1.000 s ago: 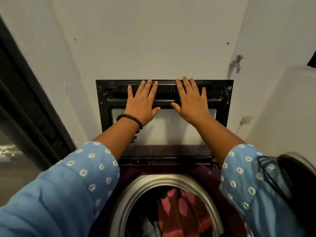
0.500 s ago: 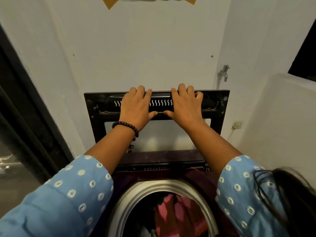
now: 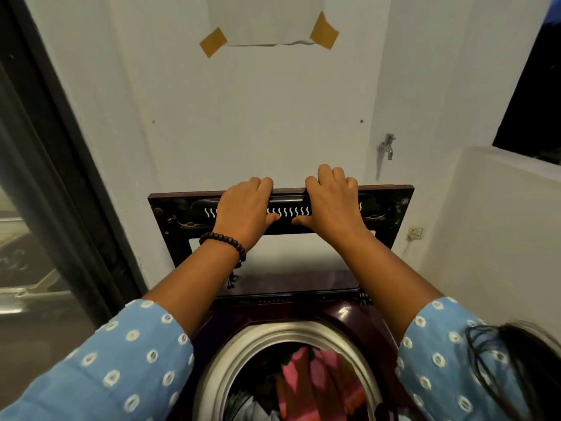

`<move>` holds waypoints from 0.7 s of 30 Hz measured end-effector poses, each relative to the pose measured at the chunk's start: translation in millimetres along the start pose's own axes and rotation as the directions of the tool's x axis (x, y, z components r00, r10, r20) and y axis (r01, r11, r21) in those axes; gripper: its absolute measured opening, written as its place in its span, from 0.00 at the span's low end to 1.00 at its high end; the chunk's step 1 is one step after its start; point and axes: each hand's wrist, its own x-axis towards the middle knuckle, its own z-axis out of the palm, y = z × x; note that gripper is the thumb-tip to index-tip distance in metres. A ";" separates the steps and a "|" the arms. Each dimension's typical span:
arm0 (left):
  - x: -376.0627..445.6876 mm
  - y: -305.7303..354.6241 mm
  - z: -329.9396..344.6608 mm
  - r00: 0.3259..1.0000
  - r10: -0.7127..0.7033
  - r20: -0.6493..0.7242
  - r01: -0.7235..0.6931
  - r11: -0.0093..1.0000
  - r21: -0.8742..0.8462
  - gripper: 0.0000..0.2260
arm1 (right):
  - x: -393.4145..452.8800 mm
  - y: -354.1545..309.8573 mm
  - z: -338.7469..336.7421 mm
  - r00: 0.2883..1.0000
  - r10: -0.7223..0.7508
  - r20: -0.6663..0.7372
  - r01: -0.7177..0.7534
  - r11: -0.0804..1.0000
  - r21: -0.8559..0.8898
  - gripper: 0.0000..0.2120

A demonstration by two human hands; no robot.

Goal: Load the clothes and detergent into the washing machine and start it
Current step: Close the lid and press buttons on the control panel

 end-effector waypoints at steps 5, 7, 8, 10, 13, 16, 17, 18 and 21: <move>-20.5 5.7 -13.0 1.000 -0.017 0.017 0.018 0.999 -0.050 0.24 | -20.3 -0.7 -6.6 1.000 0.004 0.001 -0.005 0.998 0.060 0.31; -29.6 6.8 -16.4 1.000 -0.004 0.022 0.005 0.998 -0.062 0.24 | -28.9 -1.7 -9.3 1.000 0.004 -0.021 -0.003 0.998 0.064 0.30; -33.9 7.3 -17.9 1.000 0.002 0.025 0.000 0.997 -0.072 0.24 | -33.3 -1.9 -11.1 1.000 0.000 -0.022 0.002 0.998 0.065 0.31; -43.3 8.0 -21.3 1.000 0.012 0.027 -0.010 0.996 -0.087 0.24 | -41.7 -1.7 -14.7 1.000 -0.020 -0.005 0.020 0.998 0.057 0.31; -59.3 11.4 -25.3 0.999 0.031 0.018 -0.029 0.995 -0.098 0.23 | -55.2 -0.6 -18.9 0.998 -0.058 0.032 0.056 0.997 0.058 0.30; -75.8 14.6 -27.4 0.999 0.050 0.007 -0.050 0.994 -0.100 0.22 | -68.5 -0.1 -23.9 0.993 -0.103 0.061 0.096 0.990 0.104 0.28; -81.5 15.1 -27.4 0.998 0.064 0.006 -0.063 0.993 -0.098 0.22 | -73.2 -0.3 -26.0 0.989 -0.124 0.081 0.114 0.987 0.109 0.27; -87.5 15.8 -27.7 0.997 0.081 0.002 -0.080 0.992 -0.101 0.21 | -78.4 -0.3 -27.5 0.984 -0.144 0.104 0.132 0.985 0.113 0.26; -105.6 20.0 -30.5 0.995 0.096 0.037 -0.090 0.987 -0.132 0.20 | -96.3 -0.8 -30.6 0.966 -0.191 0.175 0.169 0.977 0.129 0.24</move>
